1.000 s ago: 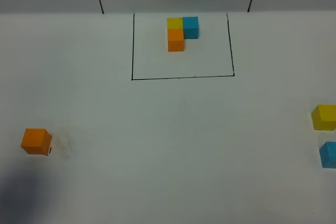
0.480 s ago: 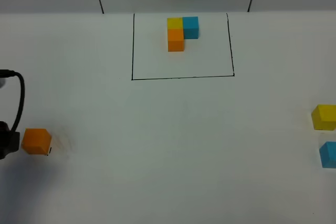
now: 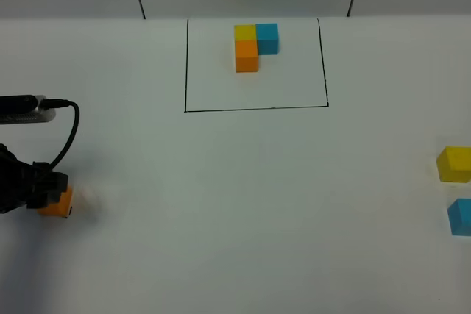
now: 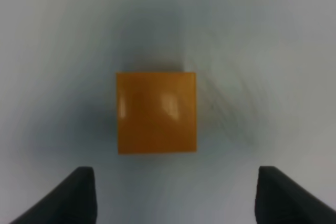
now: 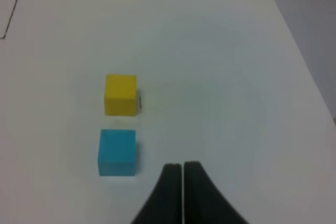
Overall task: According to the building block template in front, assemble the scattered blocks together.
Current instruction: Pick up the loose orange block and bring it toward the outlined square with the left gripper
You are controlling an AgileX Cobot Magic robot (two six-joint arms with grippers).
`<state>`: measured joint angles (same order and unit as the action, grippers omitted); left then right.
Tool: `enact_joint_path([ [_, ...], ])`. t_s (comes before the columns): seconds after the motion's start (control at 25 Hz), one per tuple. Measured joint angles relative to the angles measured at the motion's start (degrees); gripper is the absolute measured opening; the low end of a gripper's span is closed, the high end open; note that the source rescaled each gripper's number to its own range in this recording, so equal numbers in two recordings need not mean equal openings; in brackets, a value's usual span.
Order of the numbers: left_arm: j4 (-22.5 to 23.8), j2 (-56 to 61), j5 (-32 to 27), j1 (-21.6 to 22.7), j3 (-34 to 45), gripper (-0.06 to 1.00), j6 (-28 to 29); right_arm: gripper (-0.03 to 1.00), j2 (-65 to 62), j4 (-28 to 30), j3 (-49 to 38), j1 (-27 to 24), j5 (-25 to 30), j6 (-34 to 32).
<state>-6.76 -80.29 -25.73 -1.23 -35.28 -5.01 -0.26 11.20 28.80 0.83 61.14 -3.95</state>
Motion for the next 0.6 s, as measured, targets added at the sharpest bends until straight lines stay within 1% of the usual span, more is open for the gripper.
enact_joint_path([
  [0.08, 0.2, -1.7, 2.4, 0.0, 0.0, 0.87, 0.0, 0.0, 0.0, 0.0, 0.0, 0.0, 0.0, 0.0],
  [0.2, 0.3, -4.1, 4.4, 0.0, 0.0, 0.87, -0.1, 0.0, 0.0, 0.0, 0.0, 0.0, 0.0, 0.0],
  [0.6, 0.5, -9.7, 8.0, 0.0, 0.0, 0.87, -0.2, 0.0, 0.0, 0.0, 0.0, 0.0, 0.0, 0.0],
])
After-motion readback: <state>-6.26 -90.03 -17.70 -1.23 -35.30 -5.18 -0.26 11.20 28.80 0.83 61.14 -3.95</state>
